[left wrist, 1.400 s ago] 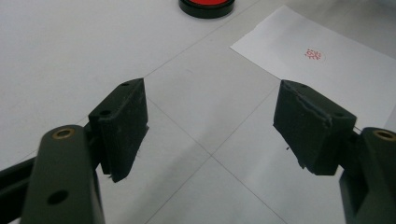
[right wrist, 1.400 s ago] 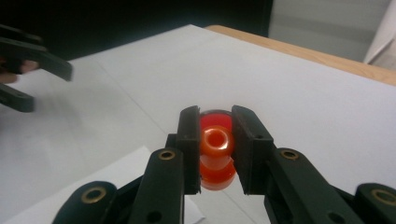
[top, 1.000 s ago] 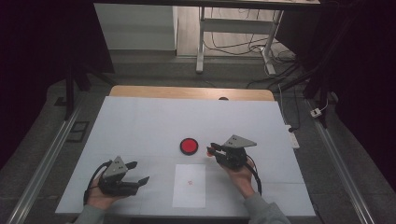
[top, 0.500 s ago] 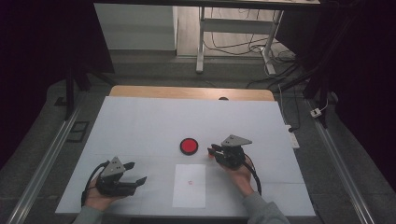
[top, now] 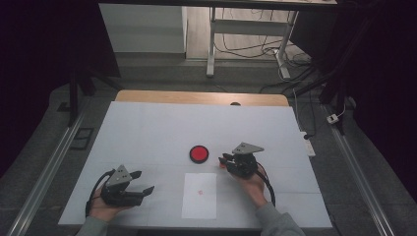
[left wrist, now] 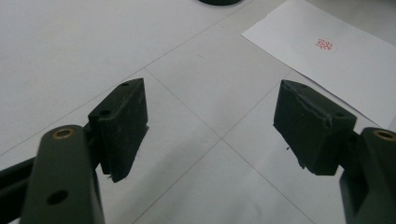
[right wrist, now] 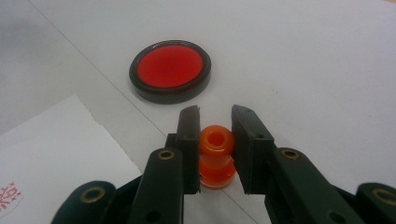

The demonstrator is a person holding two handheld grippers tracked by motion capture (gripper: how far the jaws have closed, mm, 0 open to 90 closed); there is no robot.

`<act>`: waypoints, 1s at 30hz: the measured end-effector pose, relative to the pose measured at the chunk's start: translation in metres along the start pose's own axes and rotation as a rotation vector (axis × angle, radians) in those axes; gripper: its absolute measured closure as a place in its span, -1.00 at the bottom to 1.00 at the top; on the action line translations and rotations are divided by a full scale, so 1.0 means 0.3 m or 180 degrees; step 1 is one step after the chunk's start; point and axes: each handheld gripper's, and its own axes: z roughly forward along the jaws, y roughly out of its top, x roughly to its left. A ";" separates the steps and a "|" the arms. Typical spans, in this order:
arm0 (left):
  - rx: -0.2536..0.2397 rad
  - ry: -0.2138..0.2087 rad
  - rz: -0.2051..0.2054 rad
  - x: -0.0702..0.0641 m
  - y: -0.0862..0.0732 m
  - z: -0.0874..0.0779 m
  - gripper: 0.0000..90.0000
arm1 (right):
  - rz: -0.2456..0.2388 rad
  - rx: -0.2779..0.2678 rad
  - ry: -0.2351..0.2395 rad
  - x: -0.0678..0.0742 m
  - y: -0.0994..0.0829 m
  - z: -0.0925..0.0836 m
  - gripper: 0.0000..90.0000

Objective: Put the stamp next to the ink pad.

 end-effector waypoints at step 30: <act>-0.0019 0.0007 -0.0062 0.011 0.003 0.003 -0.42 | -0.0121 -0.0377 0.0140 -0.003 0.009 -0.138 0.05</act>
